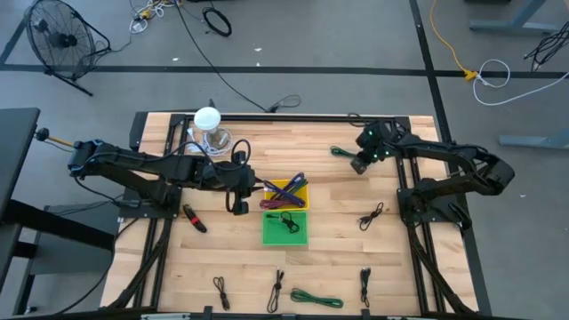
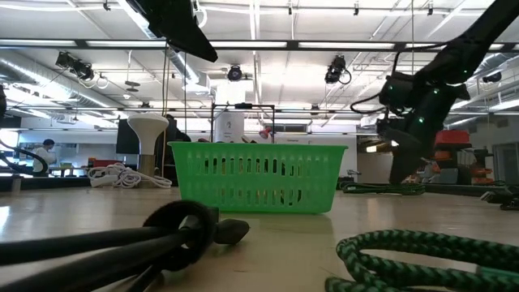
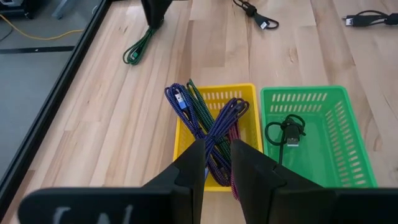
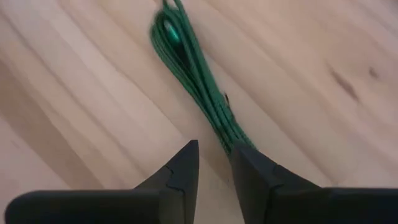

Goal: Pick & Place USB Port
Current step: Put the green and black USB cable into the yellow bin

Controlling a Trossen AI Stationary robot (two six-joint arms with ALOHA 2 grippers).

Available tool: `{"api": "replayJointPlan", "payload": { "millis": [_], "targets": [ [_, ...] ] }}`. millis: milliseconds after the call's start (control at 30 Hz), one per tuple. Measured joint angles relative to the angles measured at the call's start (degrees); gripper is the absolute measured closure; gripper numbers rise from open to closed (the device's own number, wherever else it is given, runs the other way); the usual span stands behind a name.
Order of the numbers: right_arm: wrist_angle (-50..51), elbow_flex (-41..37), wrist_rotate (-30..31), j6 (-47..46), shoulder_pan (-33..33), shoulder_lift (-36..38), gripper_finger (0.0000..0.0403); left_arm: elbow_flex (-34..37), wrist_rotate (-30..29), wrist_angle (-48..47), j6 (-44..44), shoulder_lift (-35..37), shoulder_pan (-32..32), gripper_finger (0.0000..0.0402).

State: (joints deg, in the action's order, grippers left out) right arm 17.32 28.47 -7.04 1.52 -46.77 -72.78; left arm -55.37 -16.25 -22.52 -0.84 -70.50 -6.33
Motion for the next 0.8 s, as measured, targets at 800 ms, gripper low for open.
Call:
{"api": "replayJointPlan", "payload": {
  "millis": [800],
  "targets": [
    [1.53,-1.55,4.92,-3.77,3.72,-0.12,0.0380,0.00,0.00,0.02,-0.04,0.00,-0.02,0.0319]
  ]
}}
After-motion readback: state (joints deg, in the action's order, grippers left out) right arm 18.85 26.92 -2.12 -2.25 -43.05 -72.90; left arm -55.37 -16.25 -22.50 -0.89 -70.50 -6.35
